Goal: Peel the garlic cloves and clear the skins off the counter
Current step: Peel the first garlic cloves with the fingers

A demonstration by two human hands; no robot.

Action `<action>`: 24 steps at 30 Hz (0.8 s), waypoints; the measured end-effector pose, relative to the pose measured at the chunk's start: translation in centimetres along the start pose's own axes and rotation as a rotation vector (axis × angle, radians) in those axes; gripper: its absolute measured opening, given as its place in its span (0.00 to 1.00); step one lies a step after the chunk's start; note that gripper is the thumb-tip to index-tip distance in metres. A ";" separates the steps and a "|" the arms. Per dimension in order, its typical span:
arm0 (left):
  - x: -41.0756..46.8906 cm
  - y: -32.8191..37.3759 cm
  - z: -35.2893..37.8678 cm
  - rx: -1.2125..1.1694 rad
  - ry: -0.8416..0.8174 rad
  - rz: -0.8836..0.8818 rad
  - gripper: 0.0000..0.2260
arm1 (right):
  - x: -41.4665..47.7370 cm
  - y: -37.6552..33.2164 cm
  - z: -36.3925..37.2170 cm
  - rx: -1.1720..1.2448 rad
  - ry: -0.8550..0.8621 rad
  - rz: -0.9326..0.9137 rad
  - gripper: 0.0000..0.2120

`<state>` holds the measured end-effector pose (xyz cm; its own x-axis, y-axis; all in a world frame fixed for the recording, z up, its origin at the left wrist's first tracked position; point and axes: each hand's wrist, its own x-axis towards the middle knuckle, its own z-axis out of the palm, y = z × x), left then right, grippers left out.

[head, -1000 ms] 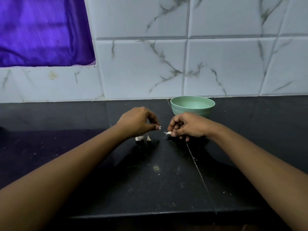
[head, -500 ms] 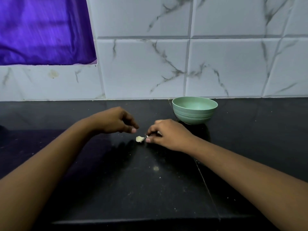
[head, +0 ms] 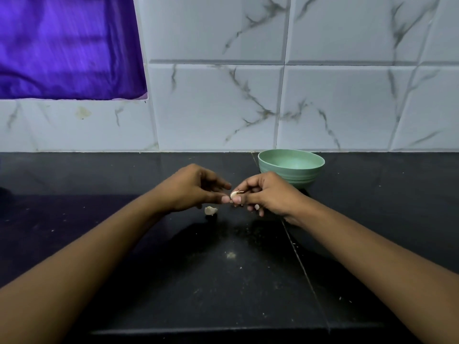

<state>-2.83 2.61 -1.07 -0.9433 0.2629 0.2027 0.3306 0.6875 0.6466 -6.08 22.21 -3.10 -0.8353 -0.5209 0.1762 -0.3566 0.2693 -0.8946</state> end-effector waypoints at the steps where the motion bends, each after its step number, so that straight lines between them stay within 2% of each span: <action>1: 0.1 0.4 0.6 -0.031 0.044 0.024 0.09 | -0.1 -0.1 -0.1 0.046 0.008 0.007 0.04; 6: 0.1 1.1 2.2 -0.135 0.197 0.058 0.05 | -0.5 -0.4 -0.7 0.212 0.029 0.067 0.09; 11: 0.5 0.9 2.0 -0.238 0.262 -0.070 0.01 | -0.1 -0.2 -1.5 0.205 0.059 0.130 0.04; 14: 1.1 0.3 1.6 -0.132 0.235 -0.164 0.01 | 0.1 0.3 -2.1 -0.068 0.106 0.103 0.04; 18: 2.7 -0.3 1.6 0.233 0.205 -0.213 0.01 | 1.3 0.9 -2.5 -0.539 0.183 0.019 0.06; 21: 3.4 -0.6 1.9 0.314 0.137 -0.251 0.02 | 1.7 1.4 -2.2 -0.648 0.164 0.015 0.08; 24: 3.2 -0.6 1.8 0.243 0.072 -0.251 0.04 | 1.7 1.5 -2.3 -0.657 0.142 0.008 0.11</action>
<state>-6.02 4.30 -2.10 -0.9929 0.0228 0.1168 0.0777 0.8679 0.4907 -9.03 23.62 -3.18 -0.8700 -0.4174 0.2626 -0.4931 0.7333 -0.4681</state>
